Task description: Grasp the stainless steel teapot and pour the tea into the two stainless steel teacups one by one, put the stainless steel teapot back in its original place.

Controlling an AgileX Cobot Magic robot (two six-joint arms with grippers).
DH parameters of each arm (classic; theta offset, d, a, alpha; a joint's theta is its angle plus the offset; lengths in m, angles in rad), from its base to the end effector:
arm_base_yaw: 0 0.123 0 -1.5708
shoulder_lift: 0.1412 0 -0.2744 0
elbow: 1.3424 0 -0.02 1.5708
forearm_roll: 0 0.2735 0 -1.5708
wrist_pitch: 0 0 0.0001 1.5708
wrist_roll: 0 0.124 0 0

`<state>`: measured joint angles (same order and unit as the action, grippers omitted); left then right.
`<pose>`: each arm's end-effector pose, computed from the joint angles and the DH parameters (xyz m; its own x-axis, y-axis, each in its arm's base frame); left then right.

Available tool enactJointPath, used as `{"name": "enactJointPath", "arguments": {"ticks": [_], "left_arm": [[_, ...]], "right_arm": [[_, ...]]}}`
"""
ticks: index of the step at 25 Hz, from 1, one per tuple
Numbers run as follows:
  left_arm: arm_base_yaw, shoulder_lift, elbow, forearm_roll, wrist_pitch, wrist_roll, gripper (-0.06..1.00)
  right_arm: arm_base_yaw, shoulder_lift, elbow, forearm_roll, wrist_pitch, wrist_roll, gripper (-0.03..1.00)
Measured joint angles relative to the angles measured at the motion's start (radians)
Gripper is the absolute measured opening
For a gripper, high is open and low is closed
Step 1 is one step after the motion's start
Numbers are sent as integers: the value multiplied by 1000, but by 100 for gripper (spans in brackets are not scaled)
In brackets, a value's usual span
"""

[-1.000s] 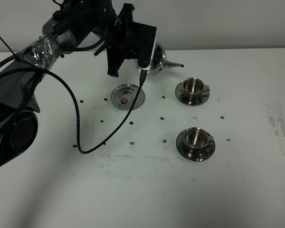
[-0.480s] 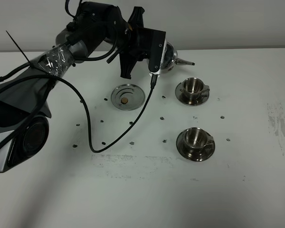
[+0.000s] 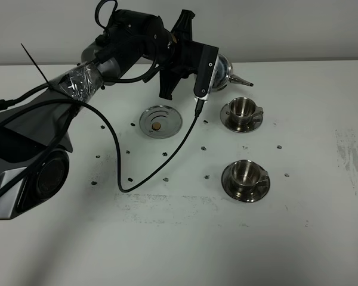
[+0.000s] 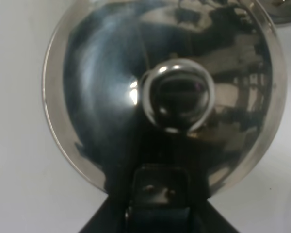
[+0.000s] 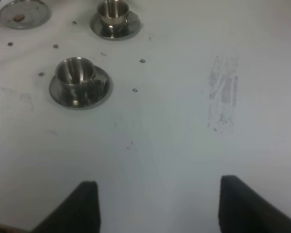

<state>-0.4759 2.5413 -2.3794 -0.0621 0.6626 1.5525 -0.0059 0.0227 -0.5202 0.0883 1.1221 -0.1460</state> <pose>0.5418 -0.2846 0.1608 0.4417 0.8940 -0.0754 0.6281 -0.2481 0.7375 0.0526 0.0095 0.2722 -0.5009 -0.1041 -0.8592 -0.1169 0.9918 -0.0520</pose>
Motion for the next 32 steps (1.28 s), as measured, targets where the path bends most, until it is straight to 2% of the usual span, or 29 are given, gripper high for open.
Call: {"name": "enactJointPath", "arguments": {"ticks": [13, 32], "left_arm": [[-16, 13, 0, 91, -32, 2, 21], [-33, 13, 0, 142, -45, 39, 21]], "right_arm": [[0, 0, 0, 0, 0, 0, 54], [0, 0, 0, 0, 0, 0, 54]]}}
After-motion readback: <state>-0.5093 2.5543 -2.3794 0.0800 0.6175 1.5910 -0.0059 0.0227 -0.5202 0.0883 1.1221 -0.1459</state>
